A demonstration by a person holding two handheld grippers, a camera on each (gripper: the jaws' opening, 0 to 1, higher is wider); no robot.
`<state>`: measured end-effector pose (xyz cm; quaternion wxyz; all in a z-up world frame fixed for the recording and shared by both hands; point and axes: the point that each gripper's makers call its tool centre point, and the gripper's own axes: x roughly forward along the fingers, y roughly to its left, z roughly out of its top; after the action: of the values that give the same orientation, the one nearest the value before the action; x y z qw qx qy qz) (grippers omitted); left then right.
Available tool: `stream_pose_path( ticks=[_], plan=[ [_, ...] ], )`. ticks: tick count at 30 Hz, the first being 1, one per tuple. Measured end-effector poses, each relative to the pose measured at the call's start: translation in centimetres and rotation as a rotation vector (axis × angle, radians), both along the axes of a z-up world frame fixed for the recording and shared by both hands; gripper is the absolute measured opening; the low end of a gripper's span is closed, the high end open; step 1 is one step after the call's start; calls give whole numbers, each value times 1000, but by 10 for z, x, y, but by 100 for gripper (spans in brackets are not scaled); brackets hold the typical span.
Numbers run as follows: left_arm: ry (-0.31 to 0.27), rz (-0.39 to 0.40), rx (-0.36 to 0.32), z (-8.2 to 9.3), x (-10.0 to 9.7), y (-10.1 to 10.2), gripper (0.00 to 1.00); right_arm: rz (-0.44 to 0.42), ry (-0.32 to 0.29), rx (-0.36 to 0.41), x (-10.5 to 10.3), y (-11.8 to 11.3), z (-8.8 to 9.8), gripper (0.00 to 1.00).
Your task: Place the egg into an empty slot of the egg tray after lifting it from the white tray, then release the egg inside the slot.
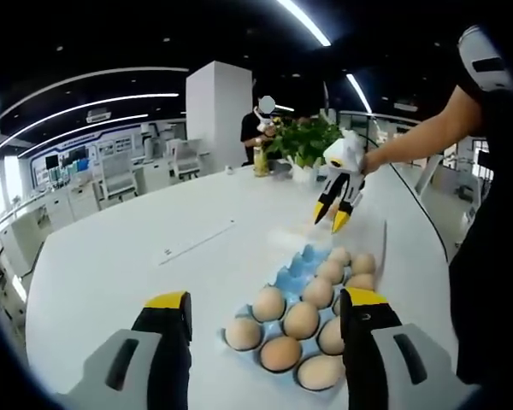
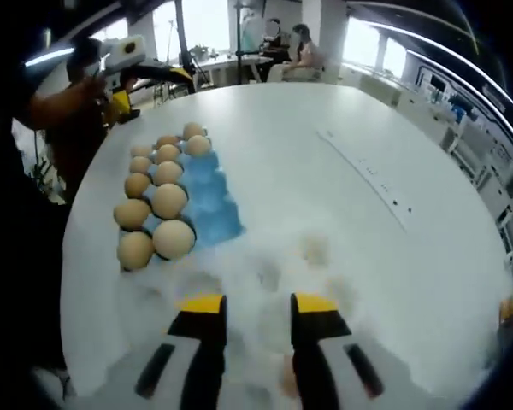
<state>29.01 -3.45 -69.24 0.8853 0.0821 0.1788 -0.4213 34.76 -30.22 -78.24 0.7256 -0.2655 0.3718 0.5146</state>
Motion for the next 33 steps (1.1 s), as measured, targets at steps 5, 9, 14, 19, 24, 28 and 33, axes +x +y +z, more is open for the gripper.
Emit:
stream_pose_path(
  ticks=[5, 9, 14, 19, 24, 28, 33],
  plan=[
    [-1, -4, 1, 0, 0, 0, 72, -39, -13, -29, 4, -24, 3, 30],
    [-4, -3, 0, 2, 2, 0, 72, -52, -29, -48, 7, -33, 7, 30],
    [-7, -8, 3, 3, 1, -1, 72, -36, -35, -107, 5, -46, 5, 30],
    [-7, -5, 3, 4, 2, 0, 71, 4, -71, -201, 7, -60, -2, 30],
    [-10, -4, 1, 6, 2, 0, 71, -4, -30, -207, 12, -62, -6, 31],
    [-6, -4, 3, 4, 2, 1, 70, 23, 5, -224, 11, -61, -9, 29],
    [-6, -4, -1, 5, 1, 0, 70, 2, 74, -243, 8, -61, -11, 29]
  ],
)
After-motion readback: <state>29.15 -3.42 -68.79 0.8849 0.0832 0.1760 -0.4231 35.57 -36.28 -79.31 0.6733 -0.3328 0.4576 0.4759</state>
